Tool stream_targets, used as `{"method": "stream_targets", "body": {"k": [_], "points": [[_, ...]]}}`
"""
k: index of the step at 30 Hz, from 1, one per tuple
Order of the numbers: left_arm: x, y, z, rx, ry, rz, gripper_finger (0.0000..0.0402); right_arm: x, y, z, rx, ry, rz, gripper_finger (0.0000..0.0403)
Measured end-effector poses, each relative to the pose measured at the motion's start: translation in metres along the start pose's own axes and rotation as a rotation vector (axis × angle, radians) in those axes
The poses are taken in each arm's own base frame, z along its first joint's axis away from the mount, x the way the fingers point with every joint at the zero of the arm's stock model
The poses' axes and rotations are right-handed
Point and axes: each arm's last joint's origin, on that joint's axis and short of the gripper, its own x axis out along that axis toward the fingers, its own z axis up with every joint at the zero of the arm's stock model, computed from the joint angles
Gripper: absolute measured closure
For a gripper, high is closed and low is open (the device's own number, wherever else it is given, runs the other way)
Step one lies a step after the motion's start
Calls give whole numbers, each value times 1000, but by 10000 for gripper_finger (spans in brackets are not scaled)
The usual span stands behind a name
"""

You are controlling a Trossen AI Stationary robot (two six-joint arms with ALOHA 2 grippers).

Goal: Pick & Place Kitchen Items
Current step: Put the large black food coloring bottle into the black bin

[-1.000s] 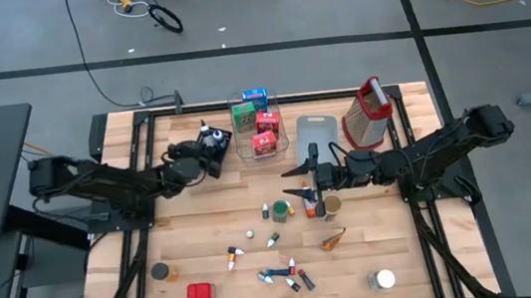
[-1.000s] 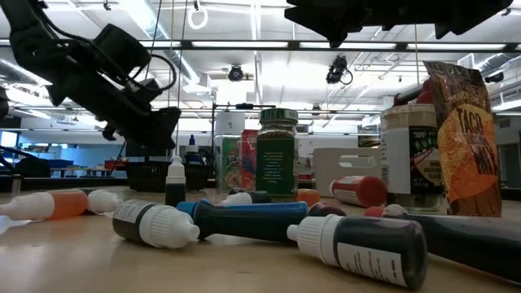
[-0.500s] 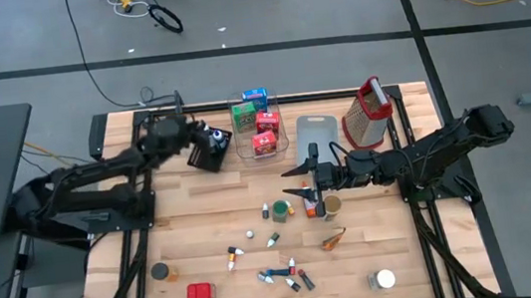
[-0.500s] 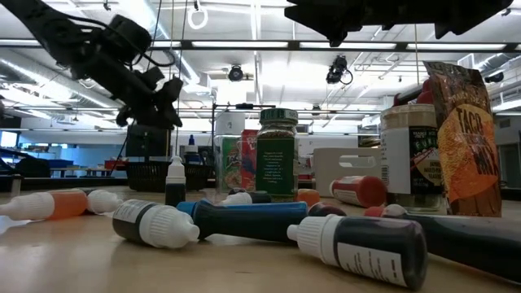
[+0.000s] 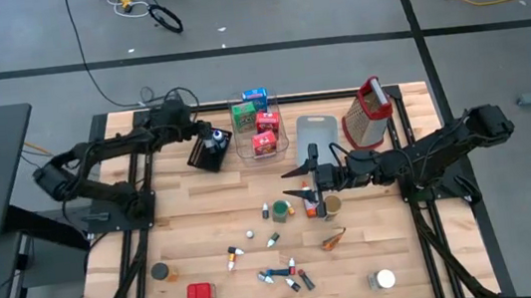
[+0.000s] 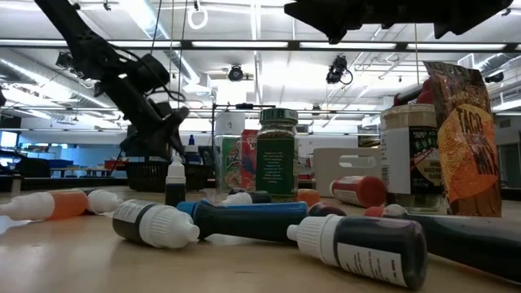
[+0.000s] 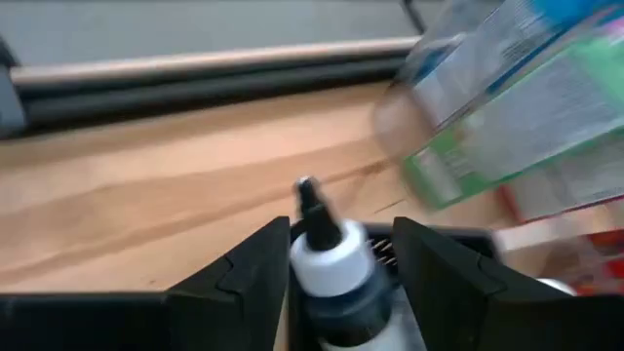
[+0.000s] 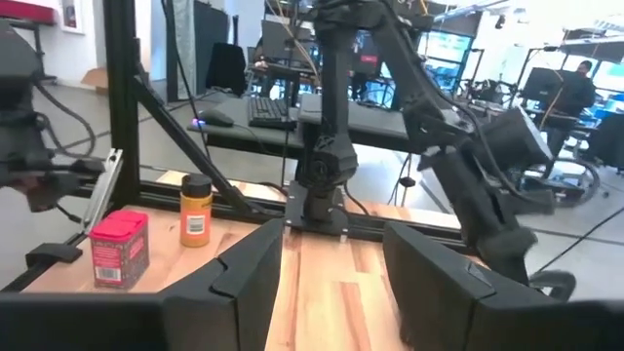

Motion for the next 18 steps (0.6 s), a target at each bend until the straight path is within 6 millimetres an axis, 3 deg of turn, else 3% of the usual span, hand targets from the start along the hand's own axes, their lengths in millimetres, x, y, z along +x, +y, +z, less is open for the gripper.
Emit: {"method": "stream_targets", "body": {"k": [4,18], "points": [[8,0,2,-48,-29,3,220,0,0,0,0,2,2,211],[8,0,4,-89,-56,0,258,0,0,-1,-1,7,2,211]]}}
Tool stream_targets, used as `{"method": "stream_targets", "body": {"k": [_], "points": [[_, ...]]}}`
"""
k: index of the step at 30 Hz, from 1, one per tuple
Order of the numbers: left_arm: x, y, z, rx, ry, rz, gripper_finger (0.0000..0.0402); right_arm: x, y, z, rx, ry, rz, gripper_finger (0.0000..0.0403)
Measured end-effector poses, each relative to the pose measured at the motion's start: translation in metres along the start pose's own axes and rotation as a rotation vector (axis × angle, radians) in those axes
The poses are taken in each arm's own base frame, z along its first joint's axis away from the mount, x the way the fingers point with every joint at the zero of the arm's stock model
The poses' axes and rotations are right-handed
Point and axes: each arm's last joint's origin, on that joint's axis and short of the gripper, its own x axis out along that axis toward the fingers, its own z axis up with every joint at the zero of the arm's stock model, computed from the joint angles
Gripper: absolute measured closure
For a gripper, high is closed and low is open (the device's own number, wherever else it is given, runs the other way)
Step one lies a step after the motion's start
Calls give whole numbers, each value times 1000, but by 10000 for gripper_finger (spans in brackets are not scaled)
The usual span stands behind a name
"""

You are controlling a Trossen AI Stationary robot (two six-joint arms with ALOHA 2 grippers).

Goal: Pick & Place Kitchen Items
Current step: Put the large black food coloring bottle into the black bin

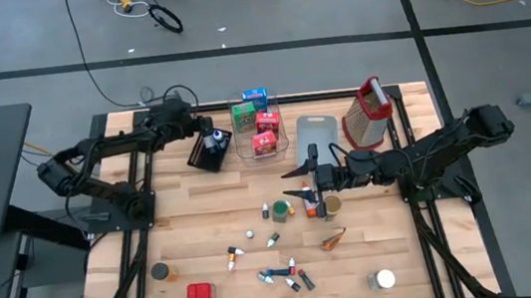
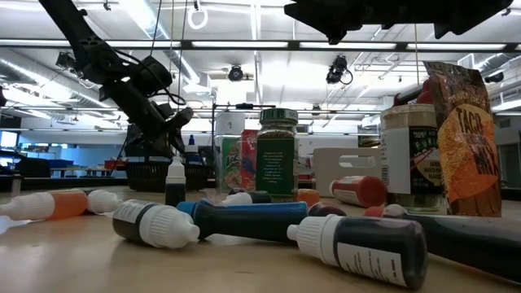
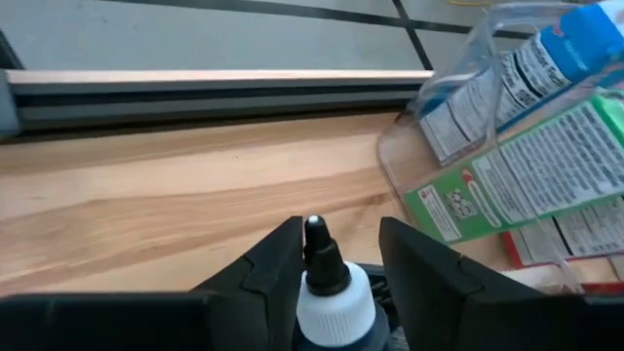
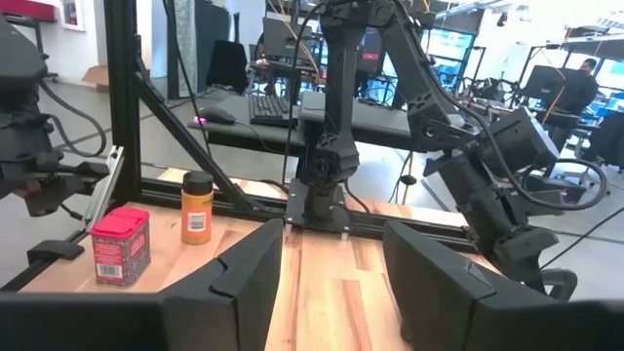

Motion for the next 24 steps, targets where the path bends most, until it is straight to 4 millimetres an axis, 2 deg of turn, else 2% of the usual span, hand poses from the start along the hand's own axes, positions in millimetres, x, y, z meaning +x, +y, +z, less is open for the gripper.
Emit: {"method": "stream_targets", "body": {"k": [11,18,24], "points": [[0,4,2,15,-10,17,283,0,0,0,0,0,0,211],[15,10,-6,8,31,58,284,0,0,0,0,0,0,211],[18,5,-2,13,-5,-24,296,0,0,0,-1,1,-1,211]]}}
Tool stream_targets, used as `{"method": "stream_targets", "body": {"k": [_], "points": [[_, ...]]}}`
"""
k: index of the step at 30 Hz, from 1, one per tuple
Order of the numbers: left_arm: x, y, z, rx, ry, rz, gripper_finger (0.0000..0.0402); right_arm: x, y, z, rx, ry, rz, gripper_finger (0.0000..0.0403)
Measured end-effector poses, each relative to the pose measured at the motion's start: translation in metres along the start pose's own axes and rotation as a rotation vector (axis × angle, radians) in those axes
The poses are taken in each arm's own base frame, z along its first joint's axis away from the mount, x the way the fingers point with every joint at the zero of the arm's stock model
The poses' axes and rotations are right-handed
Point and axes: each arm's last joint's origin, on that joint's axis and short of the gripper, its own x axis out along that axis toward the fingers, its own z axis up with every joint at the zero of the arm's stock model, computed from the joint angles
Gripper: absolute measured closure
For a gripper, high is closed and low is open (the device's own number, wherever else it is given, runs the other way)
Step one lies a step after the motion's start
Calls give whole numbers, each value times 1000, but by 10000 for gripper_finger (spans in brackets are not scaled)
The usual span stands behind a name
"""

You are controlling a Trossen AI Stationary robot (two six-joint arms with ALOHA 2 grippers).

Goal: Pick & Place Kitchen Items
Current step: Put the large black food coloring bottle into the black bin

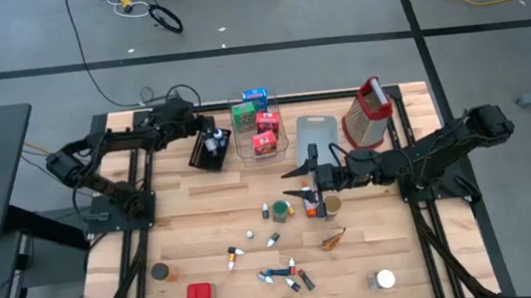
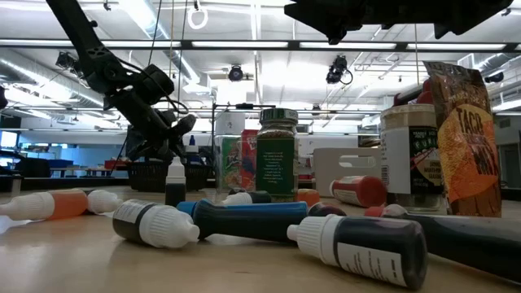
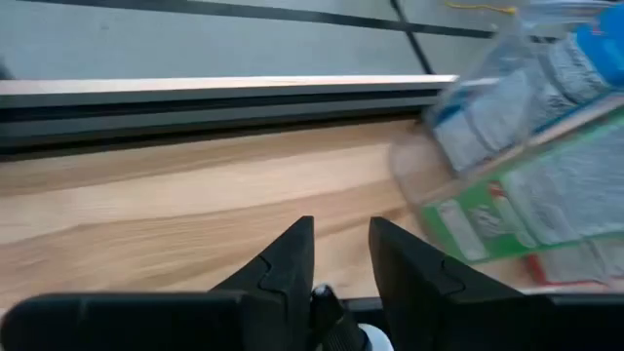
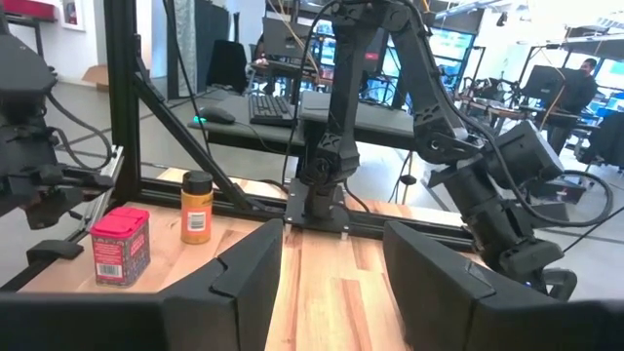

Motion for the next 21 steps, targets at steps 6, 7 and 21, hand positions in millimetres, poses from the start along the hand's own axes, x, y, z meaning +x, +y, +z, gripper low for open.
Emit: {"method": "stream_targets", "body": {"k": [6,7,21], "points": [[0,-1,0,-2,7,-23,357,0,0,0,0,1,0,211],[0,-1,0,-1,11,-30,372,0,0,0,0,1,0,211],[-5,-6,2,48,42,-147,396,0,0,0,-1,1,0,211]]}}
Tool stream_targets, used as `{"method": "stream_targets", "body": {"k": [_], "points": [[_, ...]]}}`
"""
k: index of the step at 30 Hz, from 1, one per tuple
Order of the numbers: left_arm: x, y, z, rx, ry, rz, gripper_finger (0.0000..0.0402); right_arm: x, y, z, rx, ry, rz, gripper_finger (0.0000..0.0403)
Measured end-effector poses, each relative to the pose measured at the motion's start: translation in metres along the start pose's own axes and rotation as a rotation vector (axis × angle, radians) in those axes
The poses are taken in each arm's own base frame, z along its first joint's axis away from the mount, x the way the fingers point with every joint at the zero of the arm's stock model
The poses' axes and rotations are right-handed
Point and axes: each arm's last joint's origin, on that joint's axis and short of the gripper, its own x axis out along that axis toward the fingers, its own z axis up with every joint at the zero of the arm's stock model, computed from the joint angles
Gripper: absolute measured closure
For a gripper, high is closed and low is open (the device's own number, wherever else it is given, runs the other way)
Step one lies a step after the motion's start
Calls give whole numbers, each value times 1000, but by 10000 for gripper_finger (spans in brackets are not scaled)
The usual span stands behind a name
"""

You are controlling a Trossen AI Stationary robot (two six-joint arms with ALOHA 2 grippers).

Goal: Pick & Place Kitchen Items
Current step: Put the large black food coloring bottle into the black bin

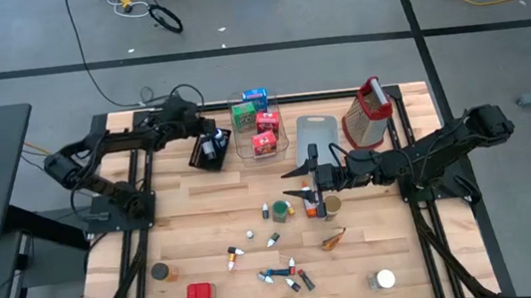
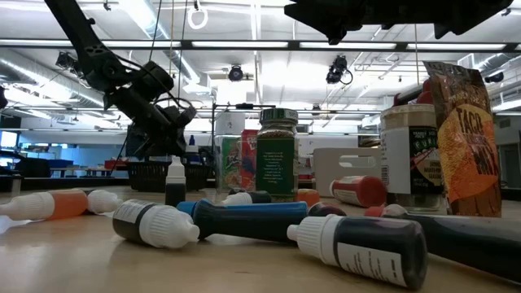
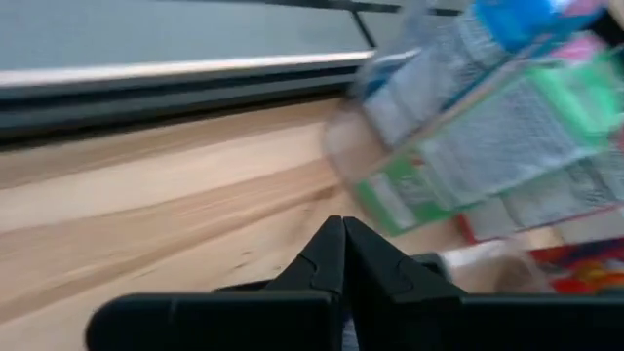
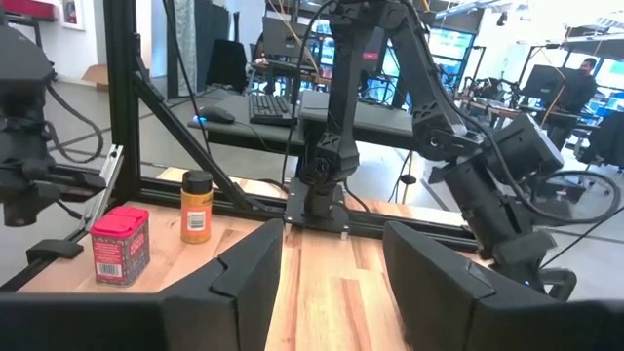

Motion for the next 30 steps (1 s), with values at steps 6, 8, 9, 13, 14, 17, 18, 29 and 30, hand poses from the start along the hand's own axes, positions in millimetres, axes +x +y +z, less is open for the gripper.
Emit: {"method": "stream_targets", "body": {"k": [6,8,9,13,14,17,18,29,30], "points": [[-19,-9,11,21,-60,-36,347,0,0,0,0,0,0,211],[-27,-10,11,18,-52,-16,323,0,0,0,0,0,0,211],[-31,-10,10,5,-33,-7,311,0,0,0,0,0,0,211],[-45,-8,-1,-24,87,51,271,0,0,0,0,0,0,211],[-47,-8,-5,-31,117,77,264,0,0,0,0,0,0,211],[-48,-7,-14,-24,175,161,248,0,0,0,-16,-1,0,211],[-47,-8,-16,-16,177,175,244,0,0,0,-24,-1,0,211],[-41,-26,-21,-34,108,184,239,0,0,1,-32,-9,-2,211],[-41,-26,-21,-35,106,189,239,0,0,1,-32,-9,-2,211]]}}
